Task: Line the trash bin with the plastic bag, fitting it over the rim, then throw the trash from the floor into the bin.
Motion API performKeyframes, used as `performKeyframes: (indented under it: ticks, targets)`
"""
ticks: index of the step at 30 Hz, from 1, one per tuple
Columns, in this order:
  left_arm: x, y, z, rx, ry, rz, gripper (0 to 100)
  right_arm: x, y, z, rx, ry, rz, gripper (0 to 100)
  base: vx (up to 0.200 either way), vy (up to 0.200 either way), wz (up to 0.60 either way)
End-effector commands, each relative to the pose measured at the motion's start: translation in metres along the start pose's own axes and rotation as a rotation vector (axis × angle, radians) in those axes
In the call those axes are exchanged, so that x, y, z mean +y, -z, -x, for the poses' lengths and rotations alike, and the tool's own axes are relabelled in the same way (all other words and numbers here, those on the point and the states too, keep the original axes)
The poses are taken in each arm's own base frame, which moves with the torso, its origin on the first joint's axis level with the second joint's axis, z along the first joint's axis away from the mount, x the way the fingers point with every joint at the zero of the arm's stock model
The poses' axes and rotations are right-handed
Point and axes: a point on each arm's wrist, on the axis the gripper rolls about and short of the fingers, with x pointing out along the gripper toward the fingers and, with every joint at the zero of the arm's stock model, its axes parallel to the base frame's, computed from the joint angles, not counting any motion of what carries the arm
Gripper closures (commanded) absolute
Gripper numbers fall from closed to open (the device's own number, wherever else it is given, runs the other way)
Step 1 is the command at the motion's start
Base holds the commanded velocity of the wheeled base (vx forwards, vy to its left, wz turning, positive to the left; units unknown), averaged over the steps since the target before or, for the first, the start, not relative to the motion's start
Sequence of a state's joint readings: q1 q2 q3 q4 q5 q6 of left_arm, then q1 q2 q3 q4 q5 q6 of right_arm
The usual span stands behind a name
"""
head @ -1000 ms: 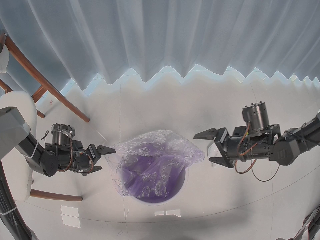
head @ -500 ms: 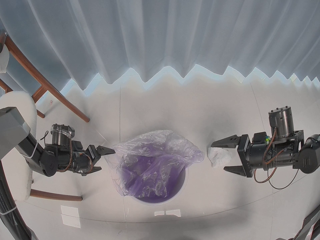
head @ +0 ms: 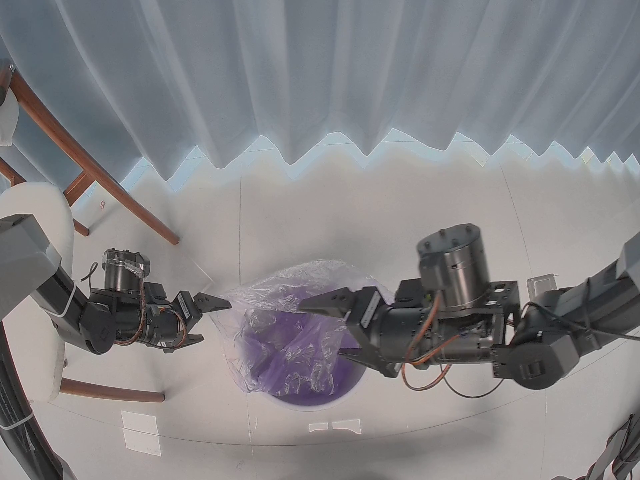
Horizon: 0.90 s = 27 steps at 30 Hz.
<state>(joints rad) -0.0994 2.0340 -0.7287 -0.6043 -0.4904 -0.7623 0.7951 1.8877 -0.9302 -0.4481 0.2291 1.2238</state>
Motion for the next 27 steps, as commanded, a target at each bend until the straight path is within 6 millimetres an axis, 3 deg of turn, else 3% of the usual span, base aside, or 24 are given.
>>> performKeyframes:
  ticks: [1,7,16,22,26,27]
  targets:
    - [0.002,0.004,0.0,0.012,-0.007,-0.009,0,-0.004,0.008,-0.048,0.025,0.06,0.001,0,0.0,0.0,0.0]
    - [0.002,0.006,-0.001,0.018,-0.01,-0.027,0,0.01,-0.02,-0.055,0.011,0.148,-0.071,0,0.0,0.0,0.0]
    - [0.003,0.007,-0.002,0.023,-0.012,-0.029,0,-0.008,-0.048,-0.055,-0.018,0.261,-0.15,0,0.0,0.0,0.0]
    - [0.003,0.008,-0.002,0.025,-0.012,-0.03,0,-0.015,-0.077,-0.058,-0.073,0.269,-0.184,0,0.0,0.0,0.0]
    - [0.003,0.008,-0.003,0.029,-0.013,-0.031,0,-0.015,-0.082,-0.059,-0.078,0.273,-0.19,0,0.0,0.0,0.0]
    - [0.004,0.009,-0.004,0.031,-0.015,-0.03,0,-0.015,-0.081,-0.059,-0.077,0.274,-0.19,100,0.0,0.0,0.0]
